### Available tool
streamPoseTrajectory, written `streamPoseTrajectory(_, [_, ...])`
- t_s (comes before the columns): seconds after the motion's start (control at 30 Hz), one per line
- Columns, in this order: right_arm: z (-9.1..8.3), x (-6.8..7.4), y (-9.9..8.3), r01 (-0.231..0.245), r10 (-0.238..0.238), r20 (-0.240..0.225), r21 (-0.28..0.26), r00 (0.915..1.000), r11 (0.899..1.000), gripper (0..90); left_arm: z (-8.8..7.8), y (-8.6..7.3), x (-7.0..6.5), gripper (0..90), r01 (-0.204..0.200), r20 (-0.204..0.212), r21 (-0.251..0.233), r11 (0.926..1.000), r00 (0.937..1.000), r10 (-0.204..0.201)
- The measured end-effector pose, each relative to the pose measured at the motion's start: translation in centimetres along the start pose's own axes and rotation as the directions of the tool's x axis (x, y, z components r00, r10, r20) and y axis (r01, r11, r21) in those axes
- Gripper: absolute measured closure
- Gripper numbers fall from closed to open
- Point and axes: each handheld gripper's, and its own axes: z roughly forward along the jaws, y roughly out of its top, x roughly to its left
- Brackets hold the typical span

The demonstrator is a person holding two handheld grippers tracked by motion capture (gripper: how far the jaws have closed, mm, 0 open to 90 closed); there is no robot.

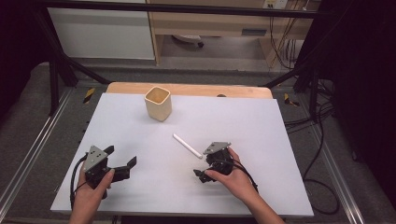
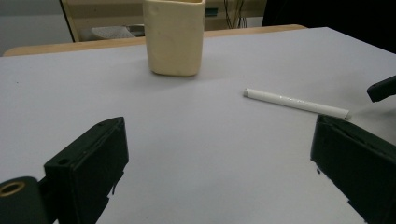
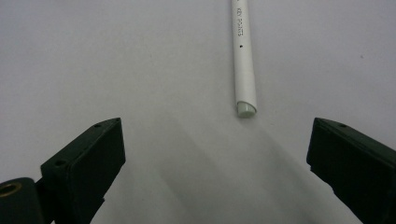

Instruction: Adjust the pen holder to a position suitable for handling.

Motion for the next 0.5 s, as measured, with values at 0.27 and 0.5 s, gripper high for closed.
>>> streamPoseTrajectory(0.27, [0.7,-0.5,0.5,-0.011,0.011,0.010,-0.002,0.9999,1.000,5.6,0.0,0.0,-0.1,4.4,-0.003,0.003,0.002,1.0000,1.0000,0.003])
streamPoseTrajectory(0.5, [1.2,-0.9,0.7,-0.017,0.018,0.009,-0.028,0.9998,0.999,7.1,0.0,0.0,-0.1,4.4,-0.004,0.004,0.006,1.0000,1.0000,0.004])
